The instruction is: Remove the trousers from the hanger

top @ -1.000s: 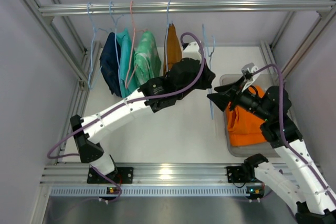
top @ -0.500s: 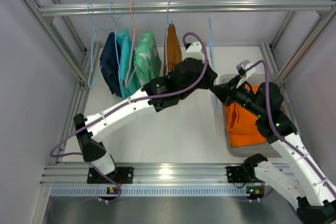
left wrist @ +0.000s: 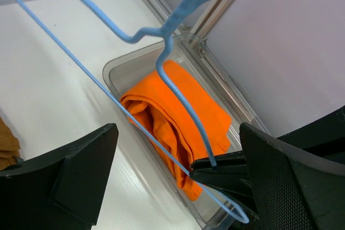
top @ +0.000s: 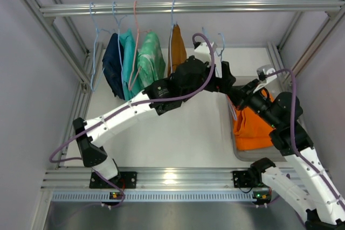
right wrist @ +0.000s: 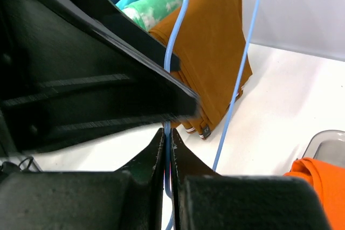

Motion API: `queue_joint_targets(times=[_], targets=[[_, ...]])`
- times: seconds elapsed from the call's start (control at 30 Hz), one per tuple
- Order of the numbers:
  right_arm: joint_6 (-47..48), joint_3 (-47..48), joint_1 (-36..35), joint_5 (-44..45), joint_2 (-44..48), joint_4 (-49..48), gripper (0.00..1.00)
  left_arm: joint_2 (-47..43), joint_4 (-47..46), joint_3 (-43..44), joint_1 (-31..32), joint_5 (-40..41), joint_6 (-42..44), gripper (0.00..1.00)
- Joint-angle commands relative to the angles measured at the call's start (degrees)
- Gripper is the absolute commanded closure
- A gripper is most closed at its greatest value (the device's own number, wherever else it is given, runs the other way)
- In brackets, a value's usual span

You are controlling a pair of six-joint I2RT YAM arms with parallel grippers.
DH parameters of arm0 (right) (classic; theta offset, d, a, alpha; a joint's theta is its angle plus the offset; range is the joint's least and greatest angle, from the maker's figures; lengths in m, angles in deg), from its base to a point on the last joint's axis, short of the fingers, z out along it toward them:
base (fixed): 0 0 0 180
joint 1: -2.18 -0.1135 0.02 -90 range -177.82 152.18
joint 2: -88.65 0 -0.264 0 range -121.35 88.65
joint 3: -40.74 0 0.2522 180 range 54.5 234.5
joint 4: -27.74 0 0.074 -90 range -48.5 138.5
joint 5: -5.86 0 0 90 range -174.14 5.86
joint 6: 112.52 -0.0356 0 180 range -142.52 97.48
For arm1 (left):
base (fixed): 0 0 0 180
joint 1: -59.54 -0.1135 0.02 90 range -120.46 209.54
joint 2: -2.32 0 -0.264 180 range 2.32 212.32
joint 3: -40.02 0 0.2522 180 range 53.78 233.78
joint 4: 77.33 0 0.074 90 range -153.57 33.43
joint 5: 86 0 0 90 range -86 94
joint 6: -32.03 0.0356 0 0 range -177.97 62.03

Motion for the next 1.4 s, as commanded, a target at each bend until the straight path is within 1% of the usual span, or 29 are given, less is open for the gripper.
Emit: queue_joint_targets(times=[0.0, 0.17, 0.27, 0.4, 0.53, 0.6, 0.7, 0.77, 0.8, 0.83, 0.87, 0.9, 0.93, 0.97, 1.07, 1.13, 1.23, 1.27, 1.3, 1.37], targets=[[-2.33, 2.76, 0.26, 3.41, 1.15, 0.62, 1.00, -6.11, -5.18, -0.19, -1.46, -2.55, 4.96, 0.01], [-4.00, 3.02, 1.31, 5.09, 2.47, 3.25, 1.00, -10.25, -6.32, -1.16, -3.83, -6.16, 8.39, 0.01], [-4.53, 3.37, 2.19, 5.97, 3.88, 5.27, 1.00, -12.62, -6.93, -1.16, -5.06, -7.22, 12.26, 0.01], [-4.01, 3.55, 3.33, 7.64, 5.98, 6.77, 1.00, -14.73, -7.72, -1.42, -6.03, -5.47, 17.53, 0.01], [-3.22, 4.69, 5.61, 9.66, 7.30, 6.86, 1.00, -15.88, -8.69, -2.30, -6.74, -3.10, 20.44, 0.01], [-2.69, 6.70, 6.41, 11.84, 7.74, 6.95, 1.00, -16.75, -9.92, -3.09, -6.82, -2.56, 22.54, 0.01], [-0.14, 9.95, 7.73, 14.57, 8.71, 6.51, 1.00, -17.11, -9.31, -3.10, -6.74, -0.98, 24.48, 0.01], [2.58, 12.15, 8.69, 17.37, 8.71, 6.60, 1.00, -16.93, -8.26, -1.70, -6.82, 0.33, 25.10, 0.01], [4.41, 12.60, 9.48, 18.87, 8.10, 7.03, 1.00, -15.80, -4.95, -0.30, -7.17, -0.27, 25.45, 0.01], [5.39, 12.86, 9.92, 20.63, 7.66, 7.03, 1.00, -15.01, -3.00, 1.28, -8.57, -1.41, 24.84, 0.01], [6.71, 13.04, 10.01, 22.39, 7.31, 6.60, 1.00, -14.30, -1.68, 3.82, -9.63, -2.64, 22.31, 0.01], [8.89, 13.21, 10.10, 22.49, 6.61, 5.73, 1.00, -13.25, 0.25, 4.81, -10.68, -5.87, 20.90, 0.01], [9.87, 13.56, 10.10, 22.32, 6.08, 3.89, 1.00, -12.55, 1.23, 5.77, -12.61, -7.47, 19.92, 0.01], [10.84, 14.79, 10.10, 22.32, 5.21, 3.35, 1.00, -11.15, 2.28, 7.96, -13.06, -8.18, 19.13, 0.01], [14.44, 17.86, 10.63, 23.02, 0.73, 1.42, 1.00, -9.90, 5.45, 10.17, -14.37, -8.97, 18.60, 0.01], [17.07, 18.84, 12.12, 22.06, -2.26, -0.08, 1.00, -9.90, 5.89, 10.18, -15.78, -10.20, 17.90, 0.01], [16.13, 21.38, 17.90, 17.94, -6.92, -1.84, 1.00, -10.43, 6.25, 9.91, -17.19, -11.00, 17.28, 0.01], [15.86, 22.87, 20.01, 13.05, -8.32, -2.10, 1.00, -10.60, 6.42, 9.83, -17.54, -11.26, 17.19, 0.01], [12.03, 23.67, 25.17, 10.74, -10.69, -2.89, 1.00, -10.95, 6.51, 9.65, -17.89, -11.35, 17.10, 0.01], [9.54, 25.60, 30.03, 5.13, -13.16, -3.77, 1.00, -11.74, 6.77, 9.04, -18.95, -11.53, 16.93, 0.01]])
